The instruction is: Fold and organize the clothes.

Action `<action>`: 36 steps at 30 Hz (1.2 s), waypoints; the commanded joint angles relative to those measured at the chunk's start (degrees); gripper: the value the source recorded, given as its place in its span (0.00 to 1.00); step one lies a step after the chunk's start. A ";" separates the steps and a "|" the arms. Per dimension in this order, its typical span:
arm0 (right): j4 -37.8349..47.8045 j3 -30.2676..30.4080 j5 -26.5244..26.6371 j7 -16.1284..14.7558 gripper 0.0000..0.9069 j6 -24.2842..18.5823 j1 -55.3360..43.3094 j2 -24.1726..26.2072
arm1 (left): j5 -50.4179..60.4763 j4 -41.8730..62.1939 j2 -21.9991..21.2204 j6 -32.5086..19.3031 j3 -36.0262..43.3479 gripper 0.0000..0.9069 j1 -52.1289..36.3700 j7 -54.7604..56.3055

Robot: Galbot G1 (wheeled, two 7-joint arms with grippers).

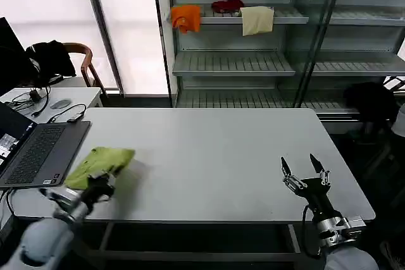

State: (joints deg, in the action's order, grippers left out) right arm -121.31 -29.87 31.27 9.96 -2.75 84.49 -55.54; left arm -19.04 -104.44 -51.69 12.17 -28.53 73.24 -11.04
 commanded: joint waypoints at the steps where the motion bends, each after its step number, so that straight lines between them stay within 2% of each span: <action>1: -0.14 -0.37 -0.23 -0.01 1.00 0.36 0.22 -0.18 | 7.96 -1.38 -8.75 0.07 19.20 0.01 -7.17 0.78; 5: 0.02 0.43 -0.72 0.01 1.00 0.41 -0.05 -0.69 | 3.24 -0.81 -7.06 3.11 20.01 0.01 -12.21 4.99; 9: 0.03 1.35 -1.41 0.02 1.00 0.60 -0.48 -1.18 | -0.34 0.91 -8.52 7.80 23.26 0.02 -19.26 13.92; 10: 0.02 1.48 -1.42 0.05 1.00 0.74 -0.67 -1.21 | -0.76 1.17 -8.99 8.36 24.26 0.13 -21.24 15.72; 11: 0.04 1.56 -1.43 0.10 1.00 0.85 -0.84 -1.25 | -0.89 1.74 -9.37 8.31 25.03 0.43 -22.20 17.45; 12: 0.11 1.68 -1.44 0.13 1.00 1.04 -1.13 -1.30 | -0.87 2.46 -9.90 8.28 26.00 0.87 -24.11 20.06; 13: 0.14 1.82 -1.45 0.15 1.00 1.11 -1.34 -1.34 | -0.88 3.38 -10.25 8.25 26.64 1.00 -25.97 21.39; 21: 0.84 4.67 -1.55 0.00 1.00 3.55 -5.15 -2.11 | 3.51 -2.15 -8.14 13.50 29.93 1.00 -28.81 29.89; 25: 2.13 9.71 -0.09 -1.54 1.00 10.78 -11.80 -3.99 | 4.59 -9.67 -6.99 15.43 28.90 1.00 -27.77 31.84; 26: 3.17 12.28 0.35 -1.53 1.00 13.73 -14.90 -5.83 | 4.62 -11.85 -6.32 15.47 27.40 1.00 -26.51 31.86; 28: 4.53 15.68 0.51 -1.18 1.00 16.33 -18.09 -7.96 | 4.72 -15.64 -5.15 15.19 24.34 1.00 -23.27 30.54; 31: 10.02 25.27 2.37 1.55 1.00 21.73 -28.51 -13.30 | 5.39 -20.52 -3.63 15.00 18.25 1.00 -14.42 24.30; 32: 11.97 29.28 3.84 4.61 1.00 24.67 -32.48 -15.44 | 5.38 -22.20 -3.46 14.21 13.48 1.00 -10.51 20.49; 33: 13.70 30.66 4.63 5.92 1.00 26.87 -33.93 -16.92 | 5.38 -23.06 -3.44 13.69 10.94 1.00 -9.44 18.66; 34: 16.20 33.58 5.48 9.09 1.00 29.67 -36.93 -19.68 | 4.63 -24.52 -3.51 12.60 7.51 1.00 -5.52 17.05; 36: 20.18 37.10 6.09 13.01 1.00 31.60 -39.38 -22.66 | 2.60 -26.66 -4.13 12.37 3.45 1.00 -2.08 15.30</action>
State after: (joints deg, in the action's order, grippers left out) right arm -114.11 -12.64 33.14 12.20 12.75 65.51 -65.20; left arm -15.03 -116.81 -56.85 24.64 -7.71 54.67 12.46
